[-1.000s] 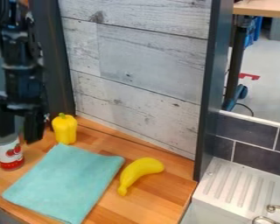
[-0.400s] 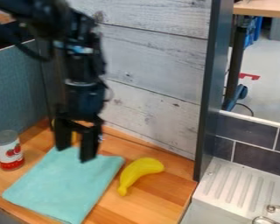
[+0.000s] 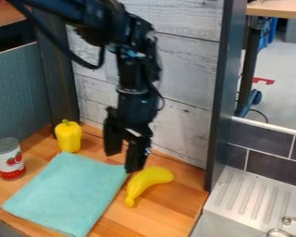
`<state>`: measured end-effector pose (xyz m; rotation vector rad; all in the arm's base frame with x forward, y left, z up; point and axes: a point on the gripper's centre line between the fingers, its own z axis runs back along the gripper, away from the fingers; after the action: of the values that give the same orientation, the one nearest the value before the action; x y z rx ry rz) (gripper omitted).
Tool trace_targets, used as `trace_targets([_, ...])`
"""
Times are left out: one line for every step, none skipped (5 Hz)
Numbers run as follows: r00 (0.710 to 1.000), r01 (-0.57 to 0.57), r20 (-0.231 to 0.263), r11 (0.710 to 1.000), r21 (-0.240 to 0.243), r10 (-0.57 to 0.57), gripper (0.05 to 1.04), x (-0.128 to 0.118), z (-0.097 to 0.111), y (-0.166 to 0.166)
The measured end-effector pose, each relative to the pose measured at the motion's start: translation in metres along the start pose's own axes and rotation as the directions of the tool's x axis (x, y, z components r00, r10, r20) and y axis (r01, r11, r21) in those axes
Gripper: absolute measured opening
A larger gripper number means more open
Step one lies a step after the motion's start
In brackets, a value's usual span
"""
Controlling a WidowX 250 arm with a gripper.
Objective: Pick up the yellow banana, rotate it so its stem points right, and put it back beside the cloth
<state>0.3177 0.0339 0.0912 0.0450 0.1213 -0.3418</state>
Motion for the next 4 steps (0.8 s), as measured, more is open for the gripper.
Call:
trace_targets([0.999, 0.044, -0.003, 0.999, 0.017, -0.044, 1.001, 0.015, -0.004, -0.003])
trace_targets([0.998, 0.055, 0.006, 0.998, 0.038, -0.055, 1.001, 0.025, -0.013, 0.003])
trace_targets([0.998, 0.068, 0.006, 0.997, 0.046, -0.068, 1.001, 0.032, -0.026, 0.006])
trace_targets([0.995, 0.079, 0.061, 0.995, 0.067, -0.083, 1.001, 0.041, -0.028, 0.008])
